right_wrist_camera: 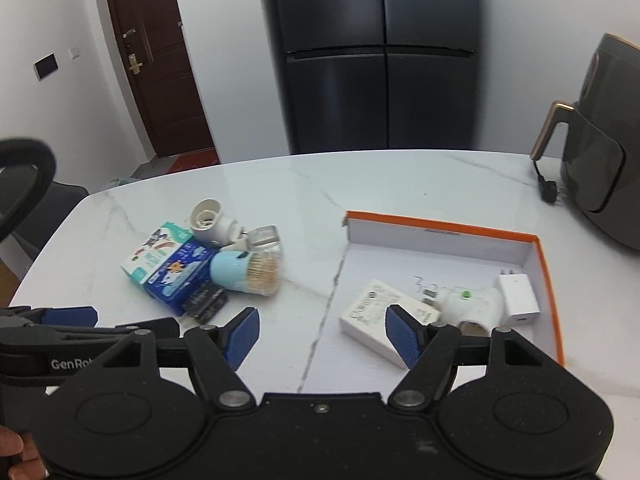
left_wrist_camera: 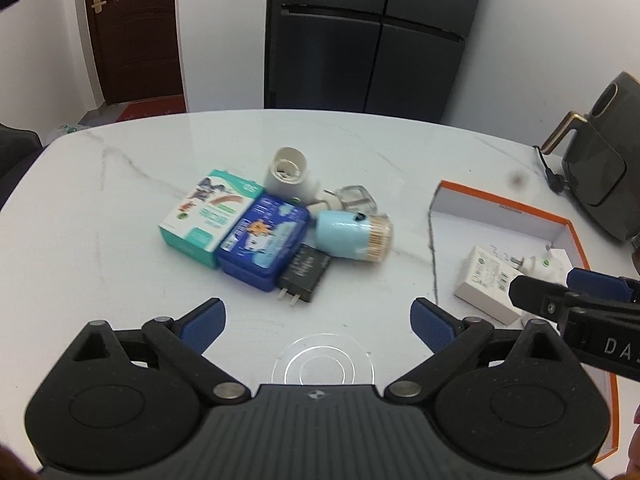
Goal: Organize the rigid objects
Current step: 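Move both grippers back toward the cluster of items on the table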
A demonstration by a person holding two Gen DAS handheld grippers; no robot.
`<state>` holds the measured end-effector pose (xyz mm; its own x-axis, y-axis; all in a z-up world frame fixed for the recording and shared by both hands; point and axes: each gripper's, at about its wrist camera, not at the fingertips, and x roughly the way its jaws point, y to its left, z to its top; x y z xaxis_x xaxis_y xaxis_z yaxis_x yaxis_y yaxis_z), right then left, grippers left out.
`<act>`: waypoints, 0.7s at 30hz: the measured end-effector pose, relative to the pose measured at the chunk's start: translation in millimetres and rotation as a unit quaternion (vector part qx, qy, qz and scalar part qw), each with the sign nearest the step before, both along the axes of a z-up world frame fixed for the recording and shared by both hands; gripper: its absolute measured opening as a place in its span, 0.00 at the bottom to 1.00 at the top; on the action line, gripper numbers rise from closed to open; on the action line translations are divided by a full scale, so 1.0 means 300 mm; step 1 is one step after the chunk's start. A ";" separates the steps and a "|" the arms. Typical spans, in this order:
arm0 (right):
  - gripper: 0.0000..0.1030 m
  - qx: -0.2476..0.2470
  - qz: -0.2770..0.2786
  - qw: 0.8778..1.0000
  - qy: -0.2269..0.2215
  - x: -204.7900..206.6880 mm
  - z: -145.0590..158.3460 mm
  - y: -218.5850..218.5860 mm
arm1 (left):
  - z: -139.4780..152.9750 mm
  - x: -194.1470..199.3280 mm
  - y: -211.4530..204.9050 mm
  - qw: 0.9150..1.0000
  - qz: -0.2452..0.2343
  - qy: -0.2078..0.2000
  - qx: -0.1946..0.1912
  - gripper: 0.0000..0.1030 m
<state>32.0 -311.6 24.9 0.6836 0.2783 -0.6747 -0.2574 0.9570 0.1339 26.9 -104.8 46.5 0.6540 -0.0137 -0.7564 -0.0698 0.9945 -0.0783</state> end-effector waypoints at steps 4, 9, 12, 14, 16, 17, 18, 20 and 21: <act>0.81 0.001 0.004 1.000 -0.003 -0.005 0.009 0.040 | 0.019 0.000 0.047 1.000 -0.002 -0.008 0.009 0.99; 0.82 0.004 0.006 1.000 -0.007 -0.004 0.019 0.079 | 0.062 0.026 0.118 0.999 -0.004 -0.021 0.028 0.99; 0.82 0.007 0.005 1.000 -0.009 -0.001 0.021 0.100 | 0.097 0.060 0.161 0.998 -0.008 -0.029 0.048 0.99; 0.82 0.009 0.003 1.000 -0.009 0.004 0.021 0.115 | 0.121 0.083 0.191 0.997 -0.009 -0.036 0.060 1.00; 0.83 0.012 0.000 1.000 -0.009 0.009 0.018 0.128 | 0.140 0.108 0.223 0.997 -0.007 -0.041 0.065 1.00; 0.83 0.013 -0.001 1.000 -0.008 0.012 0.015 0.136 | 0.144 0.120 0.238 0.997 -0.006 -0.041 0.067 1.00; 0.83 0.015 -0.002 1.000 -0.007 0.014 0.013 0.142 | 0.145 0.131 0.251 0.997 -0.005 -0.041 0.068 1.00; 0.83 0.016 -0.004 1.000 -0.006 0.019 0.009 0.158 | 0.134 0.154 0.272 0.997 -0.007 -0.039 0.073 1.00; 0.83 0.016 -0.005 1.000 -0.006 0.020 0.007 0.165 | 0.123 0.165 0.281 0.997 -0.008 -0.035 0.075 1.00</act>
